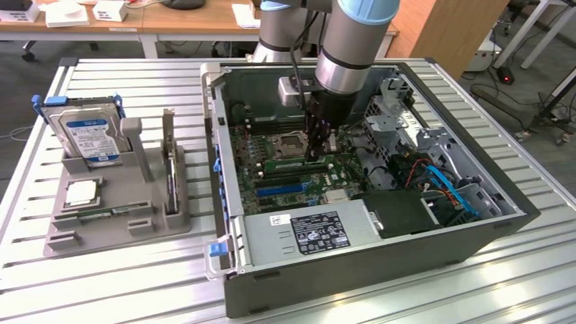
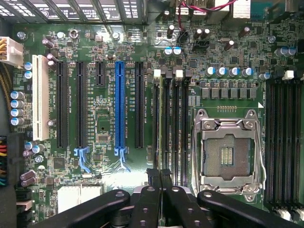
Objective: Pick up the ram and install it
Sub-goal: 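Insert the ram into the slot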
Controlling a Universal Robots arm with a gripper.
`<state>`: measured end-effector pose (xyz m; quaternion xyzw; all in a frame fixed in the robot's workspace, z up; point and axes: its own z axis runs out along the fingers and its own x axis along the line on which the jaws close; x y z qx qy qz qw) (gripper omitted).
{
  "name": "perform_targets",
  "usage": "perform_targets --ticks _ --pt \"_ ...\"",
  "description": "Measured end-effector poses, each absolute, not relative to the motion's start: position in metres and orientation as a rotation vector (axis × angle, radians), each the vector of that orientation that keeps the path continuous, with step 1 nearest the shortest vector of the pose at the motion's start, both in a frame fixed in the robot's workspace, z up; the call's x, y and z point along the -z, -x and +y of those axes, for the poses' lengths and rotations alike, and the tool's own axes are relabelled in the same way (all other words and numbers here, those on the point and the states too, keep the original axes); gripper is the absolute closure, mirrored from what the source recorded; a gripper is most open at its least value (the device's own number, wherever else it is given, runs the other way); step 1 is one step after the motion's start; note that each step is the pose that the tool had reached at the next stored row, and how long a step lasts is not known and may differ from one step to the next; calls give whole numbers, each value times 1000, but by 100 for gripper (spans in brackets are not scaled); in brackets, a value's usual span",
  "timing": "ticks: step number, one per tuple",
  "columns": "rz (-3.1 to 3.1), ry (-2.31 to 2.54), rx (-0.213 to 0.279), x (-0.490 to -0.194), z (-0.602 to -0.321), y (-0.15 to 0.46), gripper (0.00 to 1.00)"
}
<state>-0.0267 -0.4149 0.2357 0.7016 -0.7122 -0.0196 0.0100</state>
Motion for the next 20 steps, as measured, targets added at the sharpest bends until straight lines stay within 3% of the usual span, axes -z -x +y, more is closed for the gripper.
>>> perform_targets --ticks 20 --pt "-2223 -2190 61 -233 -415 27 89"
